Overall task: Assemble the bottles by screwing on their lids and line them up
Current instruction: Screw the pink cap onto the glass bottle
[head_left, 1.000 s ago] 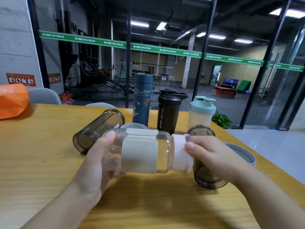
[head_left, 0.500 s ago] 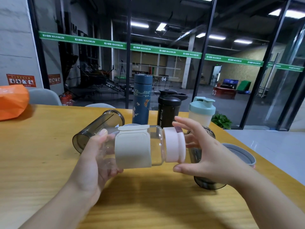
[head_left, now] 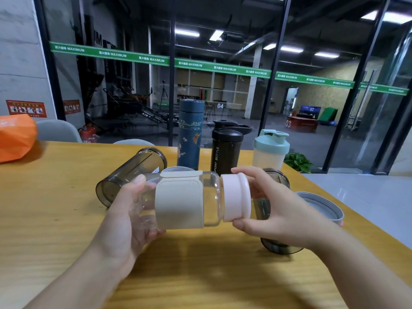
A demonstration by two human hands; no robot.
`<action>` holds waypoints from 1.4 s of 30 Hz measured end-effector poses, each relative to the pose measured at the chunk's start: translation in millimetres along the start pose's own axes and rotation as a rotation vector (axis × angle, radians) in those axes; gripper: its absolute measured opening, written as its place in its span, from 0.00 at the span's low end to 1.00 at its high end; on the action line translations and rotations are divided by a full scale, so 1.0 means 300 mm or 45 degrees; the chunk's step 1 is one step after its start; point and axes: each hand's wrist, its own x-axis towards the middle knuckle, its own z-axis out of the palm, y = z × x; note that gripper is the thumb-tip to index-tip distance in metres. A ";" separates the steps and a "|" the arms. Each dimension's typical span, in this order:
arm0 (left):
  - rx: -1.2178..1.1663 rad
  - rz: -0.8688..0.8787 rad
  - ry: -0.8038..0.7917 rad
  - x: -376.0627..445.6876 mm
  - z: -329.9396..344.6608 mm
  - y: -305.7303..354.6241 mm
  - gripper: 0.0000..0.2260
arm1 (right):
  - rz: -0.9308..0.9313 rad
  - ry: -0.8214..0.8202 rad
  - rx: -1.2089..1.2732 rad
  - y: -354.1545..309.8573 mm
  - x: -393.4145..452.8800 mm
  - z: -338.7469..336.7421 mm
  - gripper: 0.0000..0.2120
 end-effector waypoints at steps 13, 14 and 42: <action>0.031 0.092 -0.155 -0.028 0.014 0.014 0.21 | 0.099 0.099 -0.097 0.008 0.006 0.006 0.36; 0.034 0.090 -0.151 -0.029 0.015 0.014 0.22 | 0.106 0.104 -0.095 0.007 0.006 0.006 0.35; 0.154 -0.110 -0.317 -0.017 0.010 -0.006 0.28 | -0.073 0.126 -0.093 -0.034 -0.015 0.005 0.29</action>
